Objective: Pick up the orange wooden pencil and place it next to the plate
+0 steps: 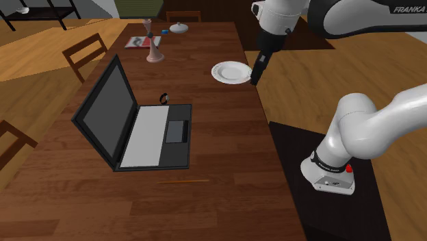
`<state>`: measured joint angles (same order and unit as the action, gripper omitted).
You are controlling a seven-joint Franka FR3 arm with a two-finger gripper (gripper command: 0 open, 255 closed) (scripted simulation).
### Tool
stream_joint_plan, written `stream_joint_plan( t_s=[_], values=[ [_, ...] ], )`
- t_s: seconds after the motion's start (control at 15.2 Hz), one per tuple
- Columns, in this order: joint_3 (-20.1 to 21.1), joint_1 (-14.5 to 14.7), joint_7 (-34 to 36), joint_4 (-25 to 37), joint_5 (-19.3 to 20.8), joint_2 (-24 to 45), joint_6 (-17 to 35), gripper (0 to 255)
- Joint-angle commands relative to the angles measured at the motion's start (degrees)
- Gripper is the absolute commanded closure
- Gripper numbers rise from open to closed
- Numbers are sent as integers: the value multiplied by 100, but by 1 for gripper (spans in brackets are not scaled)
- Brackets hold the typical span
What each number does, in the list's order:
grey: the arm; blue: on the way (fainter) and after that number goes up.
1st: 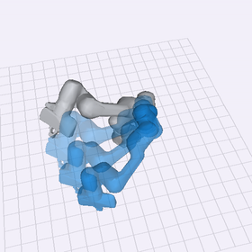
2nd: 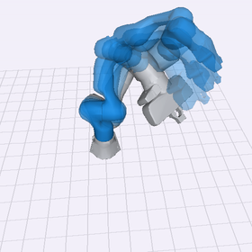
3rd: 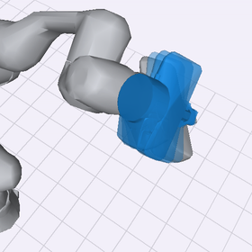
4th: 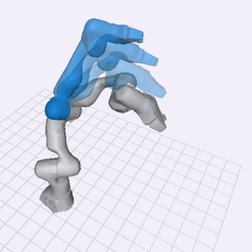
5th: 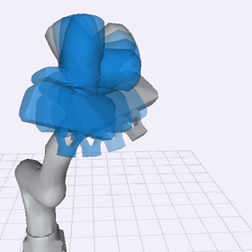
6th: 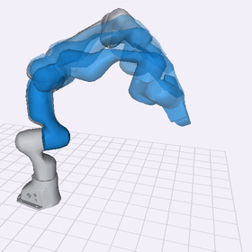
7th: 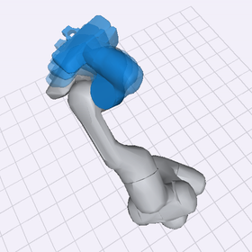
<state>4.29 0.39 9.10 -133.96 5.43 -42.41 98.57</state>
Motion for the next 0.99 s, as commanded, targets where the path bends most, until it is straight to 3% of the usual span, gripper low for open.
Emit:
stream_joint_plan(
  t_s=[0.0,0.92],
  values=[
    [0,0,0,0,0,0,0,0],
    [1218,505,653,486,31,2157,1210,0]
  ],
)
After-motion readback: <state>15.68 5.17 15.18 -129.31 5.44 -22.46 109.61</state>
